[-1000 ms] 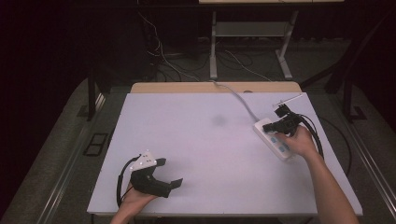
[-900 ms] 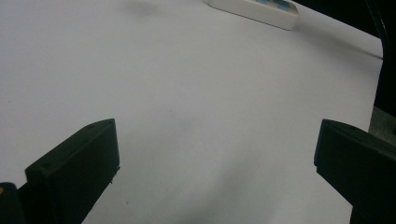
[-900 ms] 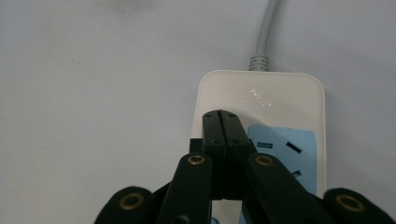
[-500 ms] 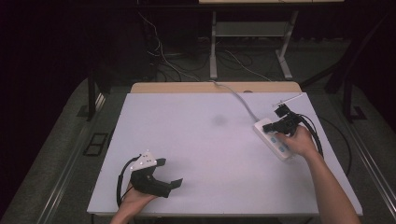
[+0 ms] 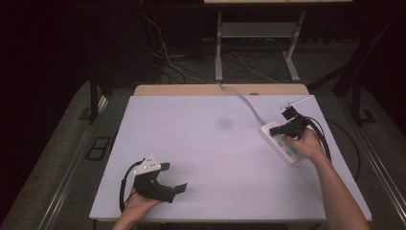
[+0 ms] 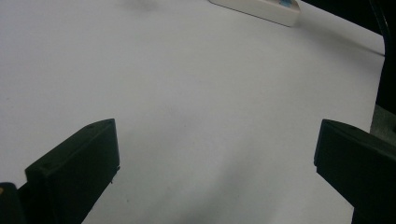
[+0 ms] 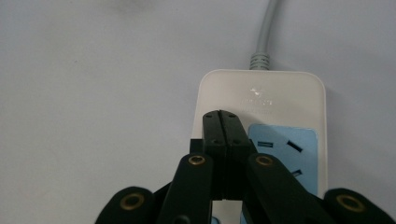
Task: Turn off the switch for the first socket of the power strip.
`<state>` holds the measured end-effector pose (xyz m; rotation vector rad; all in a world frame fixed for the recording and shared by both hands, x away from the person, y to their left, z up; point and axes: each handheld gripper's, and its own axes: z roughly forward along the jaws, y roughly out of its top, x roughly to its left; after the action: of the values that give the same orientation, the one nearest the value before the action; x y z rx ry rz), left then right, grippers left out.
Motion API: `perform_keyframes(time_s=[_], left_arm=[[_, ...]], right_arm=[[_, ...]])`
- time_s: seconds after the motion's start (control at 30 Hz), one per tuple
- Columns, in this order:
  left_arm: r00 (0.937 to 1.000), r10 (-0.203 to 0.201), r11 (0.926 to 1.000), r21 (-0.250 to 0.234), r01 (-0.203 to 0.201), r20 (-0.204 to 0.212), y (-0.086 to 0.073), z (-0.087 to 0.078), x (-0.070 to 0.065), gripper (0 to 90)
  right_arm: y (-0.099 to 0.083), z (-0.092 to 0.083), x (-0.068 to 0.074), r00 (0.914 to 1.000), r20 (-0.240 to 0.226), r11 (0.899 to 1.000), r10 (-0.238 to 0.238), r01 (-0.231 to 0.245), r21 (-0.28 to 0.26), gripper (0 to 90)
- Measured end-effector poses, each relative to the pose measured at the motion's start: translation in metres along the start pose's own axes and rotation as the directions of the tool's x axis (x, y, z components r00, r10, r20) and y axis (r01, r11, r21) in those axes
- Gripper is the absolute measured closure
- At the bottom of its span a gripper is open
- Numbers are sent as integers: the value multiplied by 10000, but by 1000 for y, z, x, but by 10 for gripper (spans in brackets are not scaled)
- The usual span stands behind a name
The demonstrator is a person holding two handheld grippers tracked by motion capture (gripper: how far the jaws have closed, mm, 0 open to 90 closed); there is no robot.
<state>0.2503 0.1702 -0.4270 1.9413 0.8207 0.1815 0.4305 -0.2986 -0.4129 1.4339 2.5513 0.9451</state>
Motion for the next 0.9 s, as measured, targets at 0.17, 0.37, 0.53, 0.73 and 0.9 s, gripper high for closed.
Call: perform_keyframes(time_s=[0.17, 0.37, 0.53, 0.73, 0.9], left_arm=[[10000, 3, 10000, -3, -3, 4, 0, 0, 0, 0], [10000, -25, 10000, -7, 25, 5, 0, 0, 0, 0], [10000, 7, 10000, -11, -7, 13, 0, 0, -1, 0], [10000, 4, 10000, -15, -4, 28, 0, 0, -1, 0], [10000, 20, 10000, 0, -20, 44, 0, 1, -2, 0]], right_arm=[[0, -5, -3, 9997, -189, 9999, 159, -159, -33, 900], [0, -13, -5, 9992, -304, 9988, 254, -267, -411, 900], [-1, -20, -5, 9990, -315, 9978, 304, -321, -574, 900], [-2, -28, -2, 9991, -310, 9967, 273, -296, -752, 900], [-3, -34, 3, 9993, -310, 9962, 210, -235, -835, 900]])
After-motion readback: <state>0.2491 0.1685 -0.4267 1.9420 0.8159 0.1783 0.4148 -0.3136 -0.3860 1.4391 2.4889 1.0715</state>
